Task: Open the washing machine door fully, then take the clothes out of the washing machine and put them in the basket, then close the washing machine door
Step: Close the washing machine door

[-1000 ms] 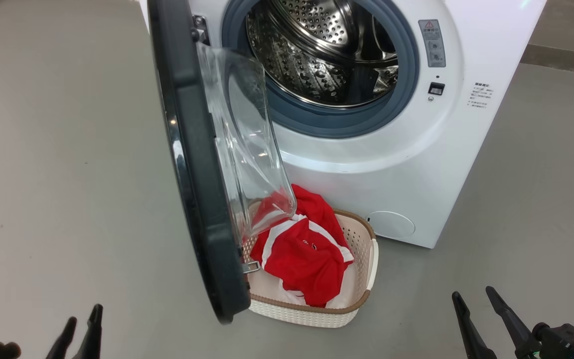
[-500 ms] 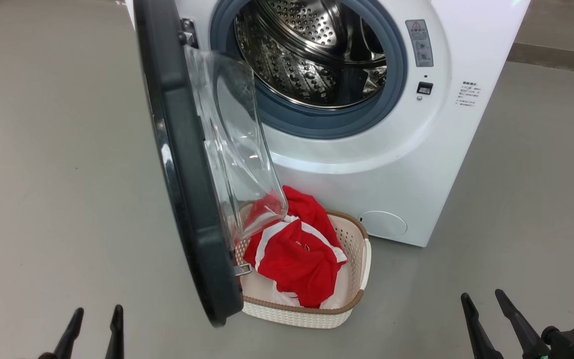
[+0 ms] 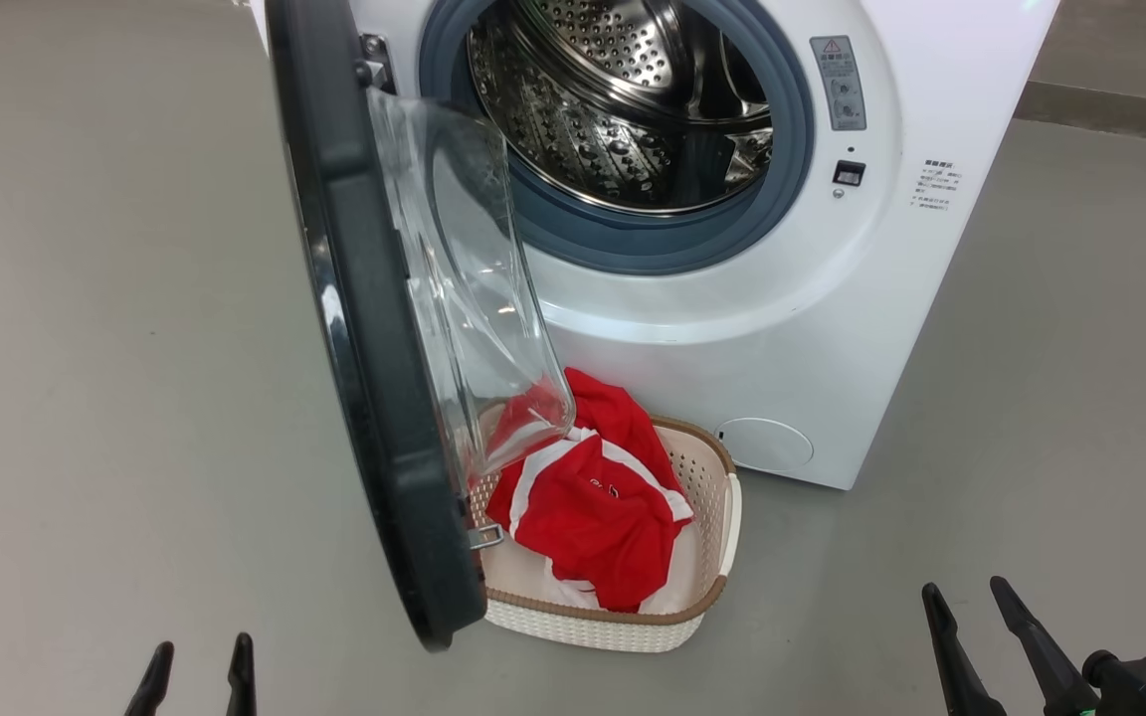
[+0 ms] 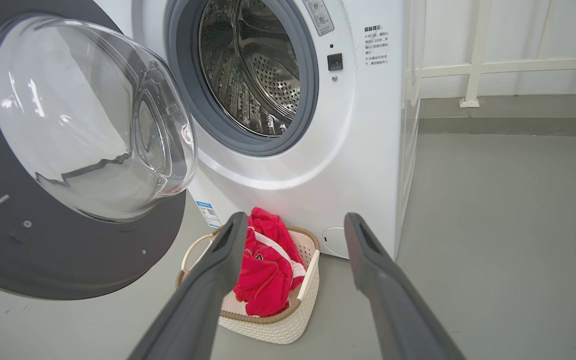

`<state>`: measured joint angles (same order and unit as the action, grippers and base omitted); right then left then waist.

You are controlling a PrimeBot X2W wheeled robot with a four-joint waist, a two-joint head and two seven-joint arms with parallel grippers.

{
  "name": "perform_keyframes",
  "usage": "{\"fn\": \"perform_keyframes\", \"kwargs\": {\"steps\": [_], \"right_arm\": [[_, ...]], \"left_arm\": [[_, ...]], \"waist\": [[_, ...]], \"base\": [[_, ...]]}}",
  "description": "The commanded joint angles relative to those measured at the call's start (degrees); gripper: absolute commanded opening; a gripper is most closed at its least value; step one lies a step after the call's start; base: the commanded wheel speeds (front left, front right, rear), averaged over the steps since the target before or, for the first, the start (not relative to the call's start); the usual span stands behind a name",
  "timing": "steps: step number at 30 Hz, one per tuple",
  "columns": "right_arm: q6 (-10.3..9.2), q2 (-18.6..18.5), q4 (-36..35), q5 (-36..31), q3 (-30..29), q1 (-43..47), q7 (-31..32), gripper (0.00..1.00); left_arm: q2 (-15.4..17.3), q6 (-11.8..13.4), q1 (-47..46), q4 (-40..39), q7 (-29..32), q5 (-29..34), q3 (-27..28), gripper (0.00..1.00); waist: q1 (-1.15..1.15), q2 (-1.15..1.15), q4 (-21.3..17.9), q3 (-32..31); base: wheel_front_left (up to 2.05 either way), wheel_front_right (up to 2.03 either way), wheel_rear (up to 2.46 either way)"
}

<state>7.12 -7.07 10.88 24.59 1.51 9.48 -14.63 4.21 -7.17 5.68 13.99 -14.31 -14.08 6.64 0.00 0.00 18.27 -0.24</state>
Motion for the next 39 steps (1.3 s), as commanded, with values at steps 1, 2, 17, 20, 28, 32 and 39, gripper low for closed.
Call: {"fn": "perform_keyframes", "kwargs": {"steps": [1,2,17,20,28,32,39], "right_arm": [[0.36,-1.0,-1.3,-0.2,1.2,-0.9,-0.4,1.0],[0.36,-1.0,-1.3,-0.2,1.1,-0.9,-0.4,1.0],[0.36,-0.6,-1.1,-0.2,1.6,-0.6,-0.4,1.0],[0.36,-0.6,-1.1,-0.2,1.6,-0.7,-0.4,1.0],[0.36,-0.4,-1.1,-0.3,2.0,-1.2,-0.4,1.0],[0.36,-0.5,-1.1,-0.3,2.0,-1.5,-0.4,1.0],[0.36,-0.6,-1.3,-0.1,1.8,-2.2,-0.4,1.0]], "left_arm": [[0.3,-0.3,-1.5,-1.4,-0.7,0.5,2.2,1.0],[0.3,-0.3,-1.6,-1.5,-0.7,0.6,2.3,1.0],[0.6,-0.3,-3.9,-4.1,-0.7,-7.5,1.9,0.13],[1.8,-0.3,-5.3,-4.8,-0.7,-12.3,1.7,0.0],[6.6,-0.3,-8.7,-5.5,-0.7,-34.9,-5.3,0.0],[12.8,-0.3,-9.5,-7.7,-0.6,-48.9,-13.0,0.0],[20.2,-0.3,-10.1,-13.4,-0.4,-62.7,-22.8,0.0]], "waist": [[0.0,0.0,0.0,0.0],[0.0,0.0,0.0,0.0],[0.0,0.0,0.3,-0.5],[0.0,0.0,0.4,-0.4],[0.0,0.0,-0.4,0.2],[0.0,0.0,-1.0,1.0],[0.0,0.0,-2.3,2.6]], "base": [[0.0,0.0,0.0],[0.0,0.0,0.0],[0.0,0.0,0.0],[0.0,0.0,0.0],[0.0,0.0,0.0],[0.0,0.0,0.0],[0.0,0.0,0.0]]}}
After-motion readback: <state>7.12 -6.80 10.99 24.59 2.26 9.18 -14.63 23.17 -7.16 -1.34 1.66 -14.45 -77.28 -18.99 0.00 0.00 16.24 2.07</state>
